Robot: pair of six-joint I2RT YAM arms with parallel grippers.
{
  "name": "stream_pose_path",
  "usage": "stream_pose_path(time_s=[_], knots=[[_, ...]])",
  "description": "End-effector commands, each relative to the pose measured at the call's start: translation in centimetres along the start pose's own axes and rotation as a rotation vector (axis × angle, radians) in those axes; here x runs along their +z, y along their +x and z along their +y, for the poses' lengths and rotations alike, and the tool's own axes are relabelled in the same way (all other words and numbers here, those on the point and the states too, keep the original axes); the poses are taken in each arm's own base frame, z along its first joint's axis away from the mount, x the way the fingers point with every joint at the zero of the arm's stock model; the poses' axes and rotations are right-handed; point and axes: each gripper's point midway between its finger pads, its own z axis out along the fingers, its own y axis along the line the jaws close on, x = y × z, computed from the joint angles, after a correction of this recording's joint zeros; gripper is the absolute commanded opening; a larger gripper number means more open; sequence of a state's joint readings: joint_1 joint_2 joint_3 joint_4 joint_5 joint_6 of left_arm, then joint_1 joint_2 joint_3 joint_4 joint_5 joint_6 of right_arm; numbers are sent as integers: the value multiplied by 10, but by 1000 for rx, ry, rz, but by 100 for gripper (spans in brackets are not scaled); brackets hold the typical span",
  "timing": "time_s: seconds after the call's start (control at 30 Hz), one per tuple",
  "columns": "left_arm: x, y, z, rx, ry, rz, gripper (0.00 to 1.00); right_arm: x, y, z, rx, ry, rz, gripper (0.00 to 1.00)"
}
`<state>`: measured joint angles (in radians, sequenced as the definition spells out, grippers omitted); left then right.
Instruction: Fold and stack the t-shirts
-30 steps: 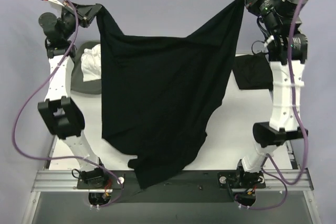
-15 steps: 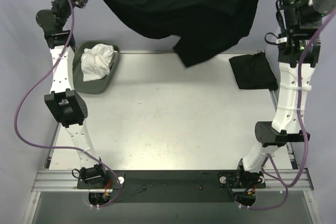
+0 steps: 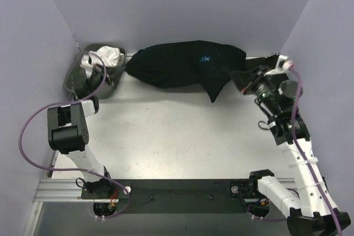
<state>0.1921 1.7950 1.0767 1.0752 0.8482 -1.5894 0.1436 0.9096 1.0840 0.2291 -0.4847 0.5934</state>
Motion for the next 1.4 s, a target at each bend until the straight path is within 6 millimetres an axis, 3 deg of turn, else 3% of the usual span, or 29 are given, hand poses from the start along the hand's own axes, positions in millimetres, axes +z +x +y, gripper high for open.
stream_pose_path(time_s=[0.0,0.03,0.07,0.1,0.13,0.17,0.2,0.23,0.27,0.33,0.37,0.4,0.5,0.57,0.77,0.8,0.83,0.87,0.9,0.93,0.97,1.0,1.03,1.07,1.2,1.23,1.3,1.33,1.37], knots=[[-43,45,45,12,-80,-12,0,-40,36,-14,-125,80,14,0],[-55,57,66,-40,-144,-23,0,-49,50,-23,-118,120,61,0],[-59,61,64,-37,-161,-36,0,-57,51,-24,-122,140,63,0],[-67,68,77,-83,-229,-38,0,-69,45,-21,-147,149,37,0],[-80,78,91,-65,-287,-36,0,-78,52,-25,-143,179,68,0],[-84,78,82,-20,-308,-59,0,-85,48,-23,-150,188,63,0],[-99,91,106,-89,-443,-52,0,-95,44,-19,-161,195,50,0],[-108,94,112,-21,-499,-49,0,-103,48,-27,-148,250,67,0],[-116,93,103,28,-526,-83,0,-109,45,-26,-142,263,56,0],[-138,105,112,35,-638,-75,0,-122,47,-28,-111,302,58,0],[-141,107,96,87,-619,-83,0,-126,49,-28,-100,312,65,0],[-153,113,102,92,-680,-78,0,-130,47,-25,-100,308,64,0],[-168,122,91,112,-723,-78,0,-140,60,-26,-69,328,121,0],[-173,126,84,135,-722,-75,0,-146,69,-29,-47,343,152,0],[-187,144,92,61,-771,-32,0,-164,90,-36,-39,373,210,0],[-188,150,93,33,-769,-20,5,-168,93,-36,-44,378,225,0],[-187,155,87,25,-744,-2,16,-171,88,-33,-49,374,214,0],[-190,161,86,2,-752,9,30,-174,86,-31,-50,376,207,17],[-191,164,82,-5,-743,14,43,-178,84,-29,-59,375,208,26],[-189,165,67,25,-706,9,46,-180,80,-26,-65,374,203,35],[-192,167,61,23,-711,7,53,-184,67,-17,-76,360,168,52],[-192,166,50,44,-694,-3,62,-187,63,-12,-81,351,165,62],[-187,161,20,108,-636,-26,76,-188,58,-7,-90,338,157,70],[-186,162,8,113,-624,-18,80,-190,43,3,-98,323,126,78],[-159,157,-42,128,-499,39,81,-182,17,22,-112,275,83,86],[-151,150,-42,118,-481,41,81,-177,14,24,-110,265,88,86],[-130,135,-60,111,-370,18,82,-151,9,20,-88,255,84,87],[-118,126,-56,97,-342,21,82,-140,10,17,-72,248,86,87],[-106,116,-66,140,-276,8,84,-121,17,7,-40,267,119,87]])
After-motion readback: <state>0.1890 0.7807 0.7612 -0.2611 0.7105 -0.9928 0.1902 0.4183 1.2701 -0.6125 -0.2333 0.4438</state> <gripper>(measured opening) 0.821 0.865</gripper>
